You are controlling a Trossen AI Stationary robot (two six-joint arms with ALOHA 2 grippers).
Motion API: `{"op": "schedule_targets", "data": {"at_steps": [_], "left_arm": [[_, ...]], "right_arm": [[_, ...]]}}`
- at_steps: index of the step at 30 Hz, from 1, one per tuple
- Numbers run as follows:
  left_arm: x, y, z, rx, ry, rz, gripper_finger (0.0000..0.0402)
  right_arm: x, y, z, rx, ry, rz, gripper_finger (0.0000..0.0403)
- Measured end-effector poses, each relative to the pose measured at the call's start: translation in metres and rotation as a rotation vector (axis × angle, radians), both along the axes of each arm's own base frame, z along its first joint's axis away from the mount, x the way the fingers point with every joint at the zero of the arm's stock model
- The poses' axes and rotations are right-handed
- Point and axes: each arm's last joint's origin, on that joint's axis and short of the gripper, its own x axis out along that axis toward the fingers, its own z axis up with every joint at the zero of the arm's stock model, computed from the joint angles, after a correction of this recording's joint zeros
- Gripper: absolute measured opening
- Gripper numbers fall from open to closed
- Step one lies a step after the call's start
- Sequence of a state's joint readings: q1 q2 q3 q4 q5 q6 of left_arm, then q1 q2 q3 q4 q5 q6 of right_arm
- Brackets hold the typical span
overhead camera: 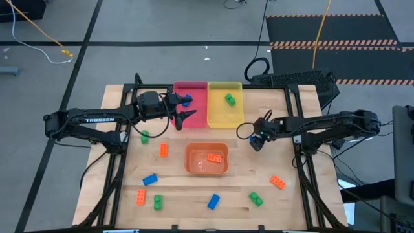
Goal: Sort & place blocks by color
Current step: Put the blue game piece into the red bin
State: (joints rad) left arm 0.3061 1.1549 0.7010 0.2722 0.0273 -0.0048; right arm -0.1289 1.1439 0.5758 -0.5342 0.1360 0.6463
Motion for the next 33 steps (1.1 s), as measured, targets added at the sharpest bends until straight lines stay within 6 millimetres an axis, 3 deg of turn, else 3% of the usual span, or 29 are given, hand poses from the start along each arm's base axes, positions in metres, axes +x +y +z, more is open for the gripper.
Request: {"op": "schedule_targets", "data": {"at_steps": [7, 21, 33], "left_arm": [[0.000, 0.000, 0.000, 0.000, -0.002, 0.000, 0.0271], [0.000, 0.000, 0.000, -0.004, -0.002, 0.000, 0.0271], [0.000, 0.000, -0.001, -0.006, 0.006, 0.000, 0.0271]], "right_arm": [[-0.006, 0.001, 0.010, -0.074, -0.011, 0.166, 0.0265], [-0.002, 0.002, -0.009, -0.054, 0.145, 0.383, 0.0265], [0.008, 0.000, -0.029, -0.064, 0.238, 0.411, 0.0248]]}}
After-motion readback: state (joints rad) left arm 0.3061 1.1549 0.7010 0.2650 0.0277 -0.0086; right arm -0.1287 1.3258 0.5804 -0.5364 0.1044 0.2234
